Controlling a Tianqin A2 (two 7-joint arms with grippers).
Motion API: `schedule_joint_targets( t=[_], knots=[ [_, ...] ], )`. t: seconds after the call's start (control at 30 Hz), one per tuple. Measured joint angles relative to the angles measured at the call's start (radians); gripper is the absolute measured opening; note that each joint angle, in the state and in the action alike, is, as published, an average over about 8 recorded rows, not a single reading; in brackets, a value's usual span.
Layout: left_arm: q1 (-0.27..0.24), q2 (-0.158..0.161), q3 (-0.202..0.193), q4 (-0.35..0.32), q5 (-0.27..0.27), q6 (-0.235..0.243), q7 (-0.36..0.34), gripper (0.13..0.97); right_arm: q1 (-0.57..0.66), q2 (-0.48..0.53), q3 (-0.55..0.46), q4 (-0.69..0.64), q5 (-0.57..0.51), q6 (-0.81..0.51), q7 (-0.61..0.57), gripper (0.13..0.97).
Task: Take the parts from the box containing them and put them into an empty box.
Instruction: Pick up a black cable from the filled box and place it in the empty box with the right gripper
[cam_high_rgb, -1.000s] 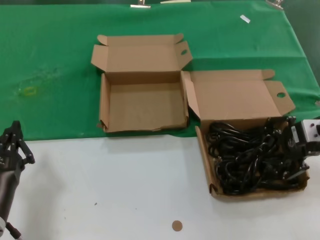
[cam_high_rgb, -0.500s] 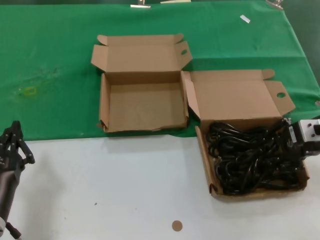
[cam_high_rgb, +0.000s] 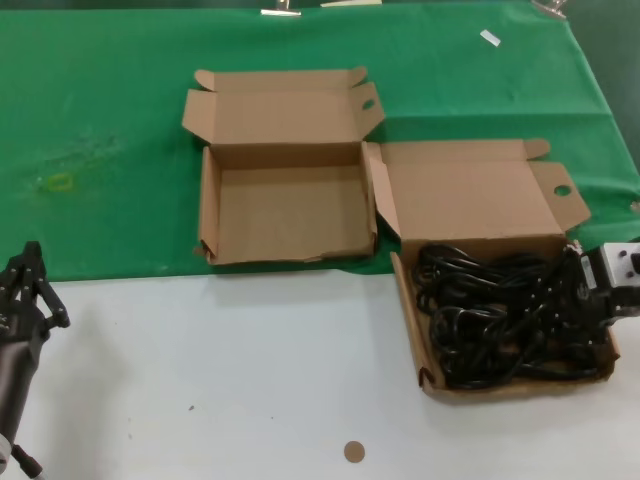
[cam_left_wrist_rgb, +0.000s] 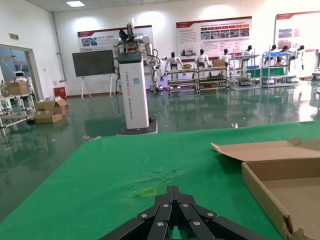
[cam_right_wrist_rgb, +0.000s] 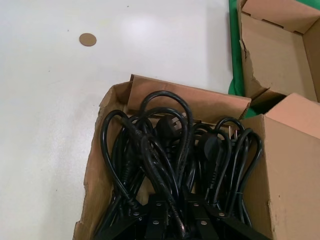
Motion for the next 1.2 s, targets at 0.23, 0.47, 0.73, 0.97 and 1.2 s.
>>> schedule_joint_targets(
  t=[0.23, 0.47, 0.73, 0.97, 1.2],
  knots=[
    [0.0, 0.0, 0.0, 0.0, 0.0, 0.0, 0.0, 0.144, 0.007, 0.006, 0.009, 0.016, 0.005, -0.011, 0.021, 0.192],
    [0.0, 0.0, 0.0, 0.0, 0.0, 0.0, 0.0, 0.144, 0.036, 0.011, 0.019, 0.043, 0.015, -0.036, 0.057, 0.182],
    [0.0, 0.0, 0.0, 0.0, 0.0, 0.0, 0.0, 0.144, 0.097, -0.006, 0.018, 0.076, 0.007, -0.064, 0.108, 0.18],
    [0.0, 0.0, 0.0, 0.0, 0.0, 0.0, 0.0, 0.144, 0.166, -0.055, 0.001, 0.075, -0.012, -0.077, 0.136, 0.179],
    [0.0, 0.0, 0.0, 0.0, 0.0, 0.0, 0.0, 0.144, 0.236, -0.122, -0.029, 0.051, -0.041, -0.081, 0.153, 0.179]
  ],
)
